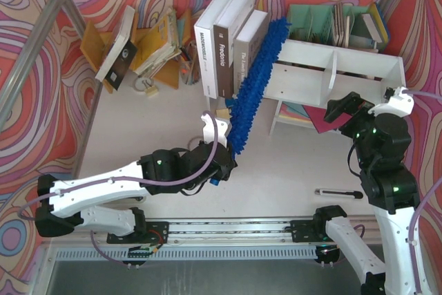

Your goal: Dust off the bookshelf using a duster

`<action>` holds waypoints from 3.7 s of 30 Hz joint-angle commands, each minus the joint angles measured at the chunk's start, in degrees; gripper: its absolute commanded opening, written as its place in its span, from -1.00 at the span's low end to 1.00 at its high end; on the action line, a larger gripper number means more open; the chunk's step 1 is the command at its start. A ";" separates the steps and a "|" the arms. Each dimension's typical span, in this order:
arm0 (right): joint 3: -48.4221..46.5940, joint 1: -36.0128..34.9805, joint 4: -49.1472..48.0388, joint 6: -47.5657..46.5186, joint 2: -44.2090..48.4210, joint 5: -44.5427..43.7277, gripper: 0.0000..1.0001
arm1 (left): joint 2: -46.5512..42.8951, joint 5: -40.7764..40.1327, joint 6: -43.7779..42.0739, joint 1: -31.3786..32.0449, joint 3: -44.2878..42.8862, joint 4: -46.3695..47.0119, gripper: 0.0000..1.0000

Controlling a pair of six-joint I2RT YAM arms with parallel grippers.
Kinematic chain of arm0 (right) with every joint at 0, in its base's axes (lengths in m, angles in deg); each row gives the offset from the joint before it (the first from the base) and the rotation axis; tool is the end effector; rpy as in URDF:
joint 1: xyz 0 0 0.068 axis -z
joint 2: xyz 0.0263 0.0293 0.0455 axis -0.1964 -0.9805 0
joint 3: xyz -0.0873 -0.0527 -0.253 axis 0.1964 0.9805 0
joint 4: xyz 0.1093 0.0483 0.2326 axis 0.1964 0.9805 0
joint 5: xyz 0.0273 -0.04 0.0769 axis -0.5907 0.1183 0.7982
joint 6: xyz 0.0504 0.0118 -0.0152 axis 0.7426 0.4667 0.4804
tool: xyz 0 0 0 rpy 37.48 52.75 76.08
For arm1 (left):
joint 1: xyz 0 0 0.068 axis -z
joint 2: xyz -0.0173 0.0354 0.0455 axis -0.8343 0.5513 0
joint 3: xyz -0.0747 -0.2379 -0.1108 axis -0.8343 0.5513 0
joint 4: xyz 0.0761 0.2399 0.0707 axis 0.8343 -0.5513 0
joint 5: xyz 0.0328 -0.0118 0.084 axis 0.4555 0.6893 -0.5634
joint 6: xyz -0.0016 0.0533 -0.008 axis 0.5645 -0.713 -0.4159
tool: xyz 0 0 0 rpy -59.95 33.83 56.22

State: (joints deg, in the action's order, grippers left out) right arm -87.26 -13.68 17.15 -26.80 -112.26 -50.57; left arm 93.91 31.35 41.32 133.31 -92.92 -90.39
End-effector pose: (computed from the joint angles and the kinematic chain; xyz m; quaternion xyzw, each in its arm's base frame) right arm 0.1097 -0.0038 0.4389 0.2061 0.7077 0.0600 0.6731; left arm 0.0748 -0.2440 0.3652 0.1518 0.8564 -0.2691 0.4137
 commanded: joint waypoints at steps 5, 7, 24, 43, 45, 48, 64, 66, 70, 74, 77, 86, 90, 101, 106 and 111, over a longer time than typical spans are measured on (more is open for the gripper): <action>1.05 -0.08 0.01 0.24 0.64 0.57 0.97 | -0.35 0.68 -1.09 -0.85 -6.82 0.72 -1.00; 1.03 -0.09 0.18 0.24 0.76 0.31 0.97 | 0.14 1.00 -2.08 -0.84 -8.35 1.45 -1.00; -7.25 -0.04 3.61 0.76 0.44 0.49 0.97 | 16.31 4.88 0.90 -5.04 -23.62 -2.13 -1.00; -14.58 -0.09 4.82 -0.44 2.98 -6.94 0.97 | 41.07 17.52 -2.06 0.59 -51.13 -3.58 -1.00; -14.40 -0.04 4.90 -0.26 3.10 -7.02 0.98 | 42.40 17.17 -2.62 1.75 -53.57 -4.17 -1.00; -13.94 -0.11 4.94 0.26 3.16 -7.22 0.98 | 43.53 17.01 -3.14 2.94 -55.97 -5.39 -1.00; -15.40 -0.05 4.30 2.03 5.53 -11.05 0.97 | 43.55 18.11 -4.85 3.34 -56.49 -0.59 -1.00; -15.75 -0.09 4.40 1.68 5.49 -11.43 0.98 | 45.24 21.15 -4.83 3.40 -58.08 -0.88 -1.00; -15.45 -0.11 4.51 1.53 5.54 -11.89 0.98 | 45.21 22.55 -5.02 3.75 -57.37 -0.24 -1.00; -14.25 -0.07 4.08 1.65 5.83 -12.20 0.98 | 43.36 25.59 -5.75 4.54 -55.02 2.07 -1.00; -13.99 -0.10 3.86 1.80 5.70 -12.38 0.97 | 42.81 26.70 -6.78 5.38 -54.36 1.67 -1.00; -12.98 -0.04 4.02 2.30 5.96 -11.97 0.97 | 35.01 19.46 -6.79 5.52 -42.75 2.73 -1.00; -12.55 -0.11 4.31 2.76 6.05 -11.48 0.97 | 29.89 12.66 -7.38 5.20 -39.07 2.11 -1.00; -11.57 -0.11 4.53 3.10 6.14 -11.00 0.97 | 16.90 5.92 -6.04 4.88 -26.69 4.61 -1.00; -10.80 -0.05 4.36 3.28 5.98 -10.60 0.97 | 12.67 5.66 -1.80 4.88 -18.08 5.64 -1.00; -9.62 -0.06 4.46 3.77 5.80 -10.00 0.97 | 10.89 6.99 2.09 5.03 -11.39 6.82 -1.00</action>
State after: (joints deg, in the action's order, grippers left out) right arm -97.84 -13.68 21.83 -23.76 -106.86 -61.11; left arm 106.65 38.74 39.88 138.23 -107.98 -87.44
